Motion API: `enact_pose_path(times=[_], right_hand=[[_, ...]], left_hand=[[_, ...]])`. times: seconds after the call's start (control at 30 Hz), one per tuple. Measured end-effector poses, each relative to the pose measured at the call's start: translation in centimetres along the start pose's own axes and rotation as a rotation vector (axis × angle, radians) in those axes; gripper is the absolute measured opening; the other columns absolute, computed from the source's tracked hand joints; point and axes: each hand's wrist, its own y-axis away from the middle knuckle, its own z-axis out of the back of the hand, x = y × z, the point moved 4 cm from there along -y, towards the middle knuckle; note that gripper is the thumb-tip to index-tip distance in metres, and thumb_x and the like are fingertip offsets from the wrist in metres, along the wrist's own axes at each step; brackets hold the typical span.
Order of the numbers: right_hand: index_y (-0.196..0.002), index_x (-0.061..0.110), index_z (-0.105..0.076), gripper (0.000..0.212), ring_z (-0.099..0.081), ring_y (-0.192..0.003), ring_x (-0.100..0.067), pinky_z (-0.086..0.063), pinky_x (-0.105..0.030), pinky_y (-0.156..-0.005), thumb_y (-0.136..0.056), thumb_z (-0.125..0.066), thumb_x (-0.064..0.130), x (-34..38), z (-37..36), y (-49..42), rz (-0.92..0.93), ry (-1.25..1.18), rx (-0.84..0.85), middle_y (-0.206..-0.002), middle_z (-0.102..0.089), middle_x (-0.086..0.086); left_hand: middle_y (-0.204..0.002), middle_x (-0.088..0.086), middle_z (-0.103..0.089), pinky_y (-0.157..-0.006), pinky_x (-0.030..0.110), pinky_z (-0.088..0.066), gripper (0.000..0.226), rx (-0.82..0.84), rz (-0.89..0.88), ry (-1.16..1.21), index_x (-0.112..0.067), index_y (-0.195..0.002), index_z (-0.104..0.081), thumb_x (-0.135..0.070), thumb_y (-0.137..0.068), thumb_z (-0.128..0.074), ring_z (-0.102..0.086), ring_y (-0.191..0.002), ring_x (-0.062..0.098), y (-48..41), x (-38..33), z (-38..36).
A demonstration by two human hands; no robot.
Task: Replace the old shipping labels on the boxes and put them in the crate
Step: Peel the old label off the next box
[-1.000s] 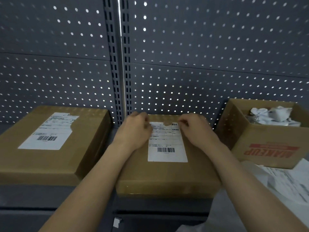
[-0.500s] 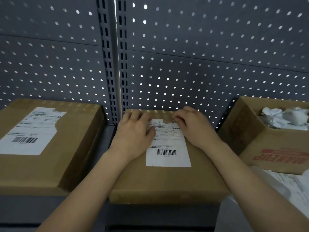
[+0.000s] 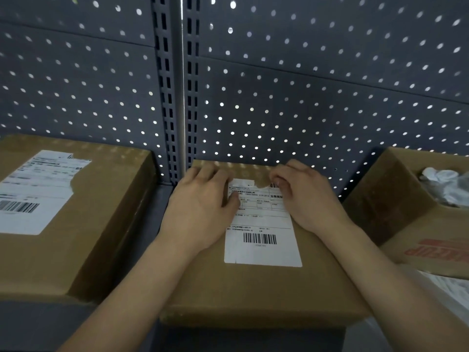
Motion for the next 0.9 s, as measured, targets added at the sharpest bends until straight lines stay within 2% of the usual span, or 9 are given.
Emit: enact_pose_path(times=[0.43, 0.57, 0.73, 0.8, 0.9], right_hand=[[-0.093, 0.025, -0.055, 0.023, -0.051, -0.077, -0.024, -0.051, -0.042, -0.064, -0.091, -0.048, 0.003, 0.27, -0.29, -0.08, -0.004, 0.014, 0.03, -0.087, -0.042, 0.009], [-0.09, 0.024, -0.052, 0.024, -0.05, -0.079, -0.025, -0.05, -0.041, -0.065, -0.088, -0.048, 0.0, 0.02, -0.43, 0.05, -0.016, 0.014, 0.038, -0.086, -0.042, 0.007], [-0.093, 0.025, -0.054, 0.017, -0.051, -0.085, -0.025, -0.049, -0.041, -0.069, -0.098, -0.044, 0.013, -0.12, -0.52, 0.08, -0.026, -0.026, 0.018, -0.088, -0.043, 0.007], [-0.094, 0.026, -0.054, 0.017, -0.051, -0.086, -0.027, -0.047, -0.038, -0.068, -0.098, -0.043, 0.013, -0.2, -0.68, 0.0, -0.025, -0.02, 0.029, -0.088, -0.042, 0.007], [-0.096, 0.024, -0.055, 0.025, -0.051, -0.083, -0.029, -0.037, -0.03, -0.068, -0.092, -0.045, 0.001, -0.18, -0.95, -0.08, -0.02, 0.024, 0.063, -0.087, -0.041, 0.006]], left_hand=[[-0.119, -0.004, -0.057, -0.086, 0.033, -0.042, 0.034, -0.011, -0.006, -0.02, -0.022, -0.118, -0.06, -0.04, -0.09, -0.053, -0.047, -0.109, 0.021, 0.14, -0.21, 0.15], [-0.118, -0.003, -0.059, -0.089, 0.034, -0.042, 0.034, -0.012, -0.009, -0.008, -0.021, -0.118, -0.061, -0.038, -0.089, -0.056, -0.047, -0.108, 0.023, 0.08, -0.12, 0.1], [-0.118, -0.002, -0.058, -0.092, 0.035, -0.041, 0.034, -0.006, -0.004, 0.006, -0.021, -0.117, -0.061, -0.038, -0.089, -0.056, -0.046, -0.109, 0.024, 0.03, -0.02, 0.03], [-0.119, -0.003, -0.058, -0.092, 0.036, -0.041, 0.035, -0.002, -0.002, 0.004, -0.021, -0.118, -0.06, -0.039, -0.089, -0.055, -0.046, -0.11, 0.024, -0.01, 0.0, -0.01], [-0.119, -0.003, -0.058, -0.092, 0.037, -0.042, 0.035, 0.001, 0.0, 0.01, -0.021, -0.118, -0.061, -0.039, -0.088, -0.056, -0.046, -0.109, 0.025, -0.03, 0.05, -0.02]])
